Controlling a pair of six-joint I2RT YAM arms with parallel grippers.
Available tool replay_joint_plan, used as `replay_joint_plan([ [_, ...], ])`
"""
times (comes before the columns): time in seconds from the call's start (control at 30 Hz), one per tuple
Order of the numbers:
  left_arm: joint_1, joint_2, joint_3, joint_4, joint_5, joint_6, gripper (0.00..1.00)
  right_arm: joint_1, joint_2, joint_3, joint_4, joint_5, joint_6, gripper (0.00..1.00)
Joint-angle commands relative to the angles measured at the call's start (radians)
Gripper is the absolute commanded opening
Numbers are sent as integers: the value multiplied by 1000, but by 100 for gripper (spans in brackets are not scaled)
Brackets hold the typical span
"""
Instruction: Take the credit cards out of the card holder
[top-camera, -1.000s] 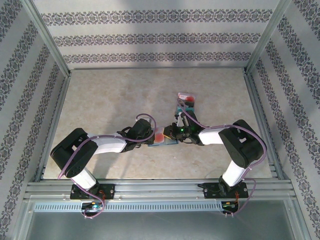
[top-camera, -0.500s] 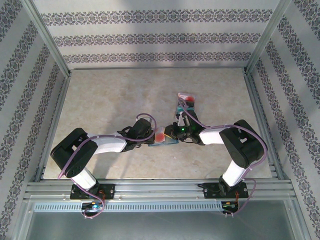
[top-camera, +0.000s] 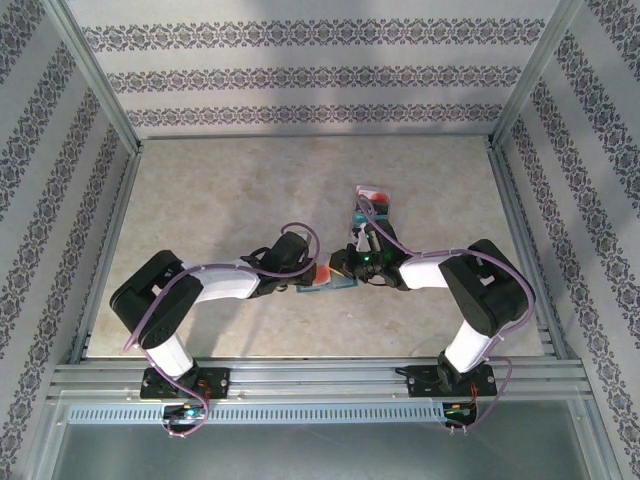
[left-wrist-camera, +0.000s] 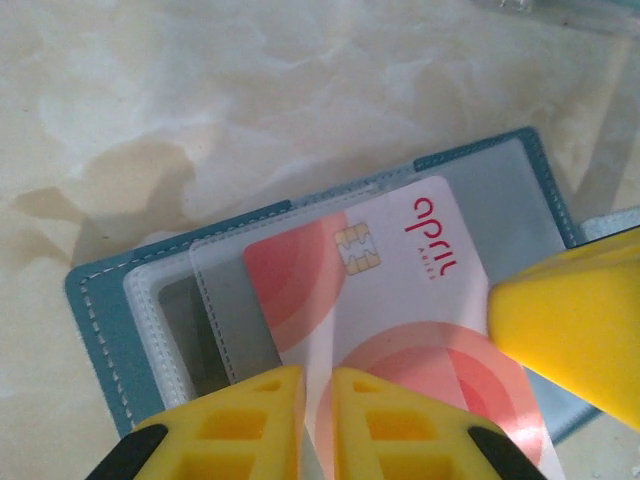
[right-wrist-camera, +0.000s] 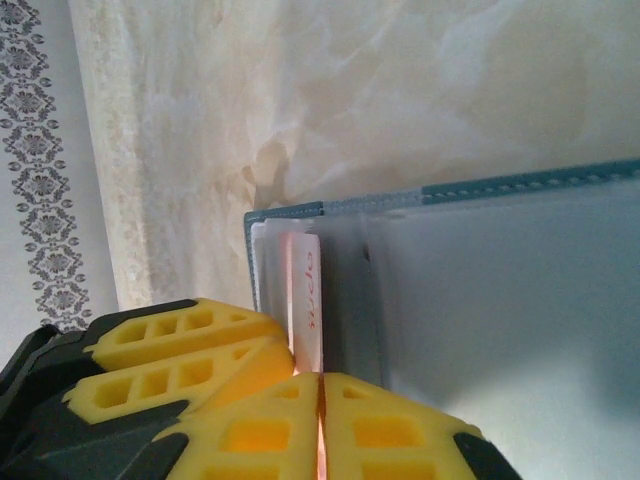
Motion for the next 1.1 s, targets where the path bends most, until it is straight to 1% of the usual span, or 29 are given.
replay_joint_plan([
  [0.0,14,36,10,-23,30,13,14,9,-3,-4,58,-30,18,12],
  [0.13,15,48,-1,-16,39,-1,14,14,20,-14,129,-52,51,17],
  [0.23,16,47,-9,-11,44,-9,14,19,39,-16,168,-59,66,18],
  [0.4,16,36,-15,-12,39,-9,14,27,58,-8,174,-57,67,18],
  [0.5,17,30,-17,-16,31,-9,14,29,60,-8,174,-58,66,14],
  [0.77,35,4,-40,-35,1,-7,14,14,20,-32,126,-33,44,8],
  [1.07,74,-12,-65,-37,-3,1,14,12,-35,-24,-10,32,-16,6],
])
